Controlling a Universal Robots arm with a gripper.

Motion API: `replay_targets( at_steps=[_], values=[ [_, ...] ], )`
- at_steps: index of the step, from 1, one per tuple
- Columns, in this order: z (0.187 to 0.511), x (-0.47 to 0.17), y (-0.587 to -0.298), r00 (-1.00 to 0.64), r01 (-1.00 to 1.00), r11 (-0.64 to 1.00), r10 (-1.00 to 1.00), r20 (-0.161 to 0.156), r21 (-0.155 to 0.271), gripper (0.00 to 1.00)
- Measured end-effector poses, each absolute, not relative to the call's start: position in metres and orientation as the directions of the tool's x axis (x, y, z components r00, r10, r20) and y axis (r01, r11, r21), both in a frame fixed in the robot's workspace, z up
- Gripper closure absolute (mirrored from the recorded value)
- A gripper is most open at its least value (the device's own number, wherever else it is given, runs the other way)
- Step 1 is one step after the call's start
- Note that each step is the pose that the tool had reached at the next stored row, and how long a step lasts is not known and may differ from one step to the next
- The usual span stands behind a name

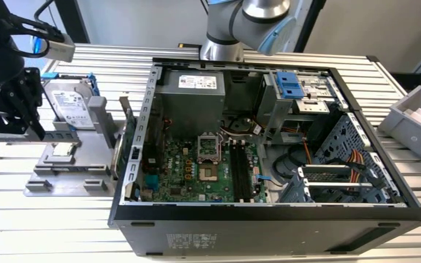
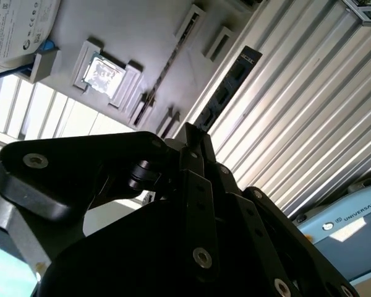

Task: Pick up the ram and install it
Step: 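Pick up the ram and move it above insertion slot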

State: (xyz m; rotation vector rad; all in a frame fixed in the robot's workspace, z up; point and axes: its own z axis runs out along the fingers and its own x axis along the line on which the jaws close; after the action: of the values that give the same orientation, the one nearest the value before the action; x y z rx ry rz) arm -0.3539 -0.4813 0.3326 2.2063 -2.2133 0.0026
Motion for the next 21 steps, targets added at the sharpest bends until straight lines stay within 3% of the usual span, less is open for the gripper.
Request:
replay_targets(
  at_steps=[21],
  values=[
    [0.359,-0.354,-0.481,-0.003,-1.000,0.003,-1.000,0.013,0.011,1.00]
  ],
)
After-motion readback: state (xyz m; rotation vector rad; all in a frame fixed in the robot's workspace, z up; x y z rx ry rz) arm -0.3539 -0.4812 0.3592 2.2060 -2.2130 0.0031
